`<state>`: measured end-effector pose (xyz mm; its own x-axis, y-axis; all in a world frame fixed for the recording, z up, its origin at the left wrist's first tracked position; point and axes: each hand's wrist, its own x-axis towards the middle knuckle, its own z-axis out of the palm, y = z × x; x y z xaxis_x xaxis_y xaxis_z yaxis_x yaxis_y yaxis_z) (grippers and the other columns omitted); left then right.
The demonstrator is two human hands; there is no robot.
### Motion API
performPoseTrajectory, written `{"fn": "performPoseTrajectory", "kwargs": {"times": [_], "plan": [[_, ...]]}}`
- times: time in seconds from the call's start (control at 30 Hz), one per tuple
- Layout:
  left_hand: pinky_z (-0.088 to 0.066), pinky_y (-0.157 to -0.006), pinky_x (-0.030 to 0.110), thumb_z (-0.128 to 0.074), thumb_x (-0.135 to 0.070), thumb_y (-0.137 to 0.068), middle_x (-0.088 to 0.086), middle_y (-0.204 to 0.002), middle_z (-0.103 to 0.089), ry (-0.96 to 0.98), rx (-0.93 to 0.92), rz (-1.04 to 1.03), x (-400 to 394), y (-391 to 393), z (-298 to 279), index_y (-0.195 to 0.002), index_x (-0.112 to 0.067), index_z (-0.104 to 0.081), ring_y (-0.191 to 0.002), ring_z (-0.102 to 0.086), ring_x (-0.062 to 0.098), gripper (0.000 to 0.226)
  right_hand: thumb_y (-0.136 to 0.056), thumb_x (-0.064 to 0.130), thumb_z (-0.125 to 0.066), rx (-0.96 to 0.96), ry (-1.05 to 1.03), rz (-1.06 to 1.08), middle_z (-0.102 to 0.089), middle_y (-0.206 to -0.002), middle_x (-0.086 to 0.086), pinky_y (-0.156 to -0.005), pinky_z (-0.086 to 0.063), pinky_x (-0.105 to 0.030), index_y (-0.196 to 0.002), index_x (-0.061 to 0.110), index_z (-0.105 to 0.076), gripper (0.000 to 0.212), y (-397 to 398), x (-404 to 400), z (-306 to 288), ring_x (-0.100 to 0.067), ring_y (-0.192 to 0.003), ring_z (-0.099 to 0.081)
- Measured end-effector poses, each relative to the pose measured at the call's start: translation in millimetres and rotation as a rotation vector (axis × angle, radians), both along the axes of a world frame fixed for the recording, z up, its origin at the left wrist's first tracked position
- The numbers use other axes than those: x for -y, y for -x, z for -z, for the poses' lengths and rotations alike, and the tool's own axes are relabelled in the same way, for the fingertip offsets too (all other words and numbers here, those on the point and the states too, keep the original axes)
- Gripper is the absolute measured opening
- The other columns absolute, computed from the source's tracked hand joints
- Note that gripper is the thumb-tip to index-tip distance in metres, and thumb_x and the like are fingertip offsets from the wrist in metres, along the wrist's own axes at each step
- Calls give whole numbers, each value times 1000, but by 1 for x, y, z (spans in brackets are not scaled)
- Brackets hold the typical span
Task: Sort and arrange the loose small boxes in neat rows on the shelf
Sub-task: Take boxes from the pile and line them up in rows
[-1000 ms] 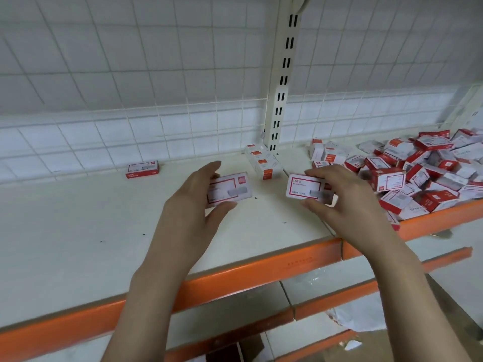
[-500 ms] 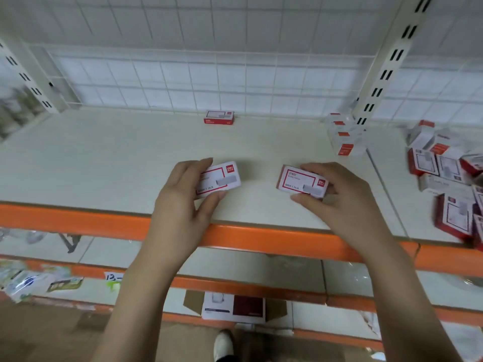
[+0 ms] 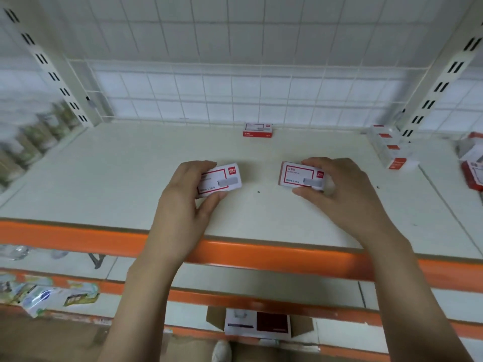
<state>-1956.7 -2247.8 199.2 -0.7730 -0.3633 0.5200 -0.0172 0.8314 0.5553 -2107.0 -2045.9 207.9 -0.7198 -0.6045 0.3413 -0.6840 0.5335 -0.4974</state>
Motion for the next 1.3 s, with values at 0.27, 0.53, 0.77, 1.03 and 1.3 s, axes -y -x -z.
{"fn": "performPoseTrajectory", "kwargs": {"times": [0.27,0.53,0.77,1.03,1.3], "plan": [[-36,-80,30,-51,-49,-80,-1,-103,-61,247,44,30,96,25,-17,-114,-18,-63,-93,-52,26,47,-77,26,-74,-46,55,38,-59,-96,11,-75,-28,-17,-113,18,-62,39,-4,62,-1,-18,-99,-47],[-38,-85,37,-52,-55,-75,10,-108,-64,223,168,156,132,107,-13,-116,-9,-62,-95,-54,34,62,-77,25,-72,-35,6,116,-58,-102,-2,-79,-40,-27,-113,16,-63,38,2,74,-2,-20,-93,-53],[-35,-89,35,-60,-35,-87,13,-113,-57,218,349,117,134,171,7,-122,-11,-57,-105,-46,33,43,-78,24,-72,-40,-36,148,-56,-102,-2,-77,-42,-26,-114,14,-62,39,4,74,-3,-18,-91,-53],[-37,-75,34,-54,-29,-87,15,-93,-57,142,439,100,136,194,26,-90,-7,-61,-96,-52,38,23,-79,27,-72,-42,-66,171,-56,-102,0,-76,-41,-25,-113,15,-61,37,6,69,8,-17,-91,-52],[-40,-94,32,-58,-29,-89,10,-130,-36,35,360,151,132,185,29,-119,-10,-61,-104,-52,29,35,-81,28,-70,-28,-83,161,-56,-104,1,-79,-42,-26,-115,16,-61,38,13,75,14,-15,-93,-51]]}}
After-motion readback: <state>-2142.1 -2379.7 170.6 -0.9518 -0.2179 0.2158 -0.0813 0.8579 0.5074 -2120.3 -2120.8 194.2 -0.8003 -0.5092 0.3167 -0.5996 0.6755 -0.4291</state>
